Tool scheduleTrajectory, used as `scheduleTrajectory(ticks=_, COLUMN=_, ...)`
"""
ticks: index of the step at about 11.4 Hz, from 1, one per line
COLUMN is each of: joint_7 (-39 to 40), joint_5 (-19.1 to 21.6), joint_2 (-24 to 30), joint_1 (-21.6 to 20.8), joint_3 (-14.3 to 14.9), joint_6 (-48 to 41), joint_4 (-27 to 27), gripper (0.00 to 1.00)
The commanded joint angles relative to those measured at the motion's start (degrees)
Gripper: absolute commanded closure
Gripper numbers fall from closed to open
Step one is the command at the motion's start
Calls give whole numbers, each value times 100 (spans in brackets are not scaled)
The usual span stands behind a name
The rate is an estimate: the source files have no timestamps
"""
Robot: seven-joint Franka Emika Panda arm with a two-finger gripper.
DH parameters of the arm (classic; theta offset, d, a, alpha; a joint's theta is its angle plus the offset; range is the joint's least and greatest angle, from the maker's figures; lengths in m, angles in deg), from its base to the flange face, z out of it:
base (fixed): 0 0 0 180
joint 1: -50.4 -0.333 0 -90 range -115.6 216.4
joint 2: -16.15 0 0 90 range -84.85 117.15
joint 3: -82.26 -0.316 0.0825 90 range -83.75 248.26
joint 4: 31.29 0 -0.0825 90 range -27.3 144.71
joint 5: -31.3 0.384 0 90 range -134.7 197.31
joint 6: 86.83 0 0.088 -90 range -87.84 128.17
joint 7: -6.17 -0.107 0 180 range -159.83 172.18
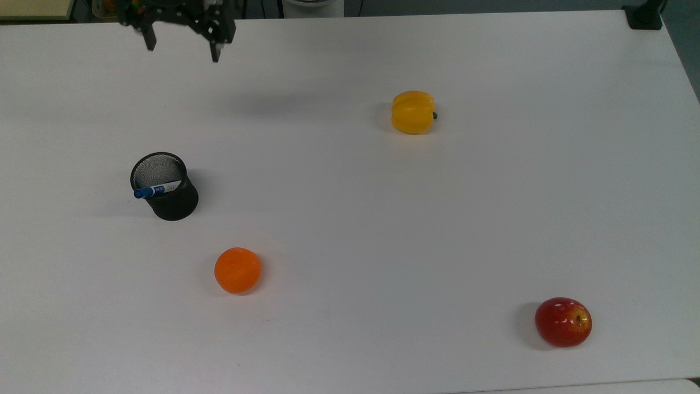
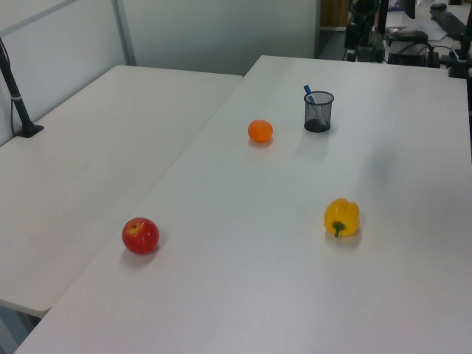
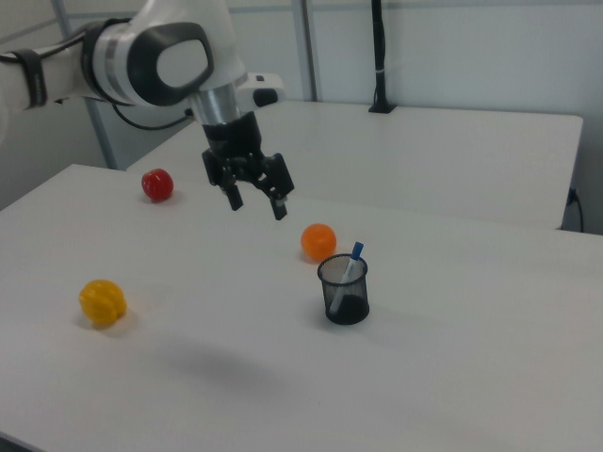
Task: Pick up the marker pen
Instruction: 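Move the open gripper over the black mesh pen cup, then lower the gripper and close it on the blue-capped marker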
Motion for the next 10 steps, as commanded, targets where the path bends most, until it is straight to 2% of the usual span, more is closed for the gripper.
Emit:
scheduleTrajectory(ticks=1, joint_7=-352, joint_5=-19, joint_2=-358, joint_1=84, joint_3=17, joint_6=1046, joint_4=7, gripper=0)
scheduleTrajectory(ticks=6, joint_7=-785, joint_5=-19, joint_2=-1113, joint_1=347, joint_3=26, joint_6=2655, joint_4=-1, gripper=0)
scheduleTrajectory(ticks=8, joint_7=-820, joint_5=-19, joint_2=-1421, joint_1=453, joint_3=26, joint_6=3218, joint_4=-1, gripper=5)
scheduleTrajectory(ticks=10, joint_7=-925, joint_5=-19, joint_2=-1650, joint_1=479, joint_3=26, joint_6=3615, joint_4=7, gripper=14)
